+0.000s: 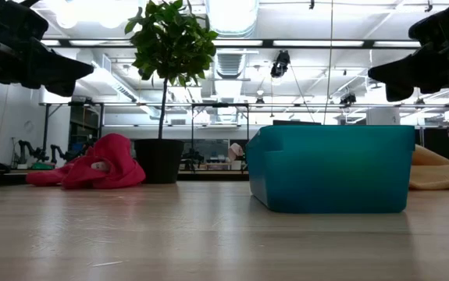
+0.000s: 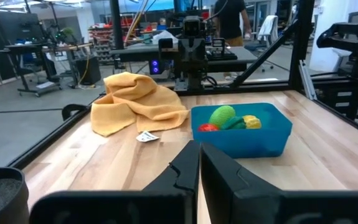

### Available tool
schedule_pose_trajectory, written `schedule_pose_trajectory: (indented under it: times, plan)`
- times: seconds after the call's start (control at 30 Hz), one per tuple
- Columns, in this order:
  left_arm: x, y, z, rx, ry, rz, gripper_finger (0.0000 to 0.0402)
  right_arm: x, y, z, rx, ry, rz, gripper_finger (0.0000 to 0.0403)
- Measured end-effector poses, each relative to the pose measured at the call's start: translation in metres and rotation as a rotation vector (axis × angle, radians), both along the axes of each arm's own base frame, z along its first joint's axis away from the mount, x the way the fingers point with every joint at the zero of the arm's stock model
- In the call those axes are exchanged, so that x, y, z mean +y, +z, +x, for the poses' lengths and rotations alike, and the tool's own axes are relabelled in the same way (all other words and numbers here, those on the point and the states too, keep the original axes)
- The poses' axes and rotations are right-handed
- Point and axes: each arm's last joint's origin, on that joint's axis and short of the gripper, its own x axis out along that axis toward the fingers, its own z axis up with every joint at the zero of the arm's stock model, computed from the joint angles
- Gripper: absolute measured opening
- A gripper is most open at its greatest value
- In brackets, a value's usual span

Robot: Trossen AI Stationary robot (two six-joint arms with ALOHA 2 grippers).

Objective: Pick and placing Produce into tupperware
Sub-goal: Return to Home Position

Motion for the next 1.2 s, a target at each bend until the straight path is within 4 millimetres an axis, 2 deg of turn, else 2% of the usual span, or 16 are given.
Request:
schedule_pose_trajectory:
  times: [1.2]
  plan:
    - [-0.0019, 0.0037, 0.0006, -0.049, -0.062, -0.015, 0.0, -0.0002, 0.0002, 0.0001, 0.0, -0.008, -0.042, 0.0008]
